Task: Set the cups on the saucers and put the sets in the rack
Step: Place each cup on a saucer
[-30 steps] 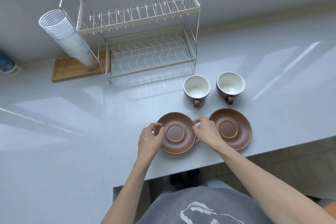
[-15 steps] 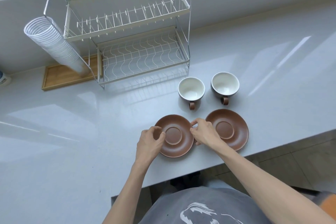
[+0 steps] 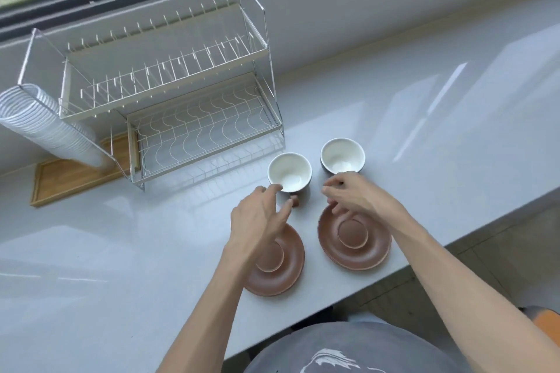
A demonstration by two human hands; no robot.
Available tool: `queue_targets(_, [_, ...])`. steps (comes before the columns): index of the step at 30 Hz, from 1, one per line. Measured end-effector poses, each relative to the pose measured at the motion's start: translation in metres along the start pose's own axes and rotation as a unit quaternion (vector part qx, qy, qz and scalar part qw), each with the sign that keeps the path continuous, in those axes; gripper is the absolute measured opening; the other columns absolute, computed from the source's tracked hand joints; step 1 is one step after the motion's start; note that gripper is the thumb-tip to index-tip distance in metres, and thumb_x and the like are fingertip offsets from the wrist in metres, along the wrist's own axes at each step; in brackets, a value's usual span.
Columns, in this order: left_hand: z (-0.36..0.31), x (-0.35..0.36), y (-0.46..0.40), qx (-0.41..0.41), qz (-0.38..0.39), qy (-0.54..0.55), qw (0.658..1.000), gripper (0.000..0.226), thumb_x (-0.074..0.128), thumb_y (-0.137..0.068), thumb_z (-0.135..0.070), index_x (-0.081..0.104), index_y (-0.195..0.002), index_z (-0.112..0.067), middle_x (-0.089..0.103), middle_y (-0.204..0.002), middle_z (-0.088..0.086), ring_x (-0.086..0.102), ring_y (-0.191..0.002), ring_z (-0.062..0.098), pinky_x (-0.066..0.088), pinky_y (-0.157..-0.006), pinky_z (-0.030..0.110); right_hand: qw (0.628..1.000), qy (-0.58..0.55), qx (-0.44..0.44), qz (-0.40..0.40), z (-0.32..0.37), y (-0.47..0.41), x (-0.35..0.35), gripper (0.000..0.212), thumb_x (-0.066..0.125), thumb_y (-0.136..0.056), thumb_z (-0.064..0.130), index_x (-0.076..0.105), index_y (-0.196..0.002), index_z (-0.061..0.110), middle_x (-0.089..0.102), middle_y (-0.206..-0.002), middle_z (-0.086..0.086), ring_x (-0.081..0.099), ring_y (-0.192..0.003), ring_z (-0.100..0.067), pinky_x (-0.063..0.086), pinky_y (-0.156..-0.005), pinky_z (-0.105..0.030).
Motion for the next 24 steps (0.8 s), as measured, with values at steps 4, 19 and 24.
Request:
queue_targets(4, [-0.040,0.016,-0.029,-0.017,0.039,0.308,0.950,0.045,0.053,-0.091,-0.060,0.056,-0.131,-0.038,0.064,-0.129,-0.007,0.068,-0.103,0.016,0.052,-0.098,0.043,0.992,-0.017,-0.005,-0.125,-0.013,-0.007,-0.056,0.031,0.056,-0.086,0.035,0.066,-0.114,0.025,0.077,-0.082,0.003,0.076,-0.072,-0.019,0.062,-0.077,-0.045])
queue_targets(19, [-0.100,0.073,-0.086,-0.114,0.056,0.445,0.886,0.062,0.040,-0.101,-0.053,0.025,-0.158,-0.031,0.028,-0.165,-0.009,0.029,-0.151,0.016,0.025,-0.123,0.042,0.982,-0.010,0.043,-0.183,-0.045,-0.043,-0.095,0.050,0.042,-0.099,0.047,0.047,-0.142,0.022,0.071,-0.117,0.003,0.065,-0.108,-0.035,0.048,-0.100,-0.046])
queue_targets(24, [-0.100,0.092,-0.095,-0.149,0.088,0.443,0.880,0.070,0.035,-0.096,-0.059,0.016,-0.159,-0.035,0.025,-0.166,-0.007,0.036,-0.148,0.025,0.028,-0.122,0.048,0.987,-0.028,0.064,-0.144,-0.052,-0.062,-0.086,0.054,0.035,-0.099,0.047,0.042,-0.147,0.022,0.072,-0.111,-0.006,0.071,-0.093,-0.031,0.050,-0.099,-0.048])
Point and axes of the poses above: each hand's wrist, its own y-axis away from the middle knuckle, its own x-axis out of the palm, z = x × y, the point moved 7 cm from there along -y, towards the middle knuckle
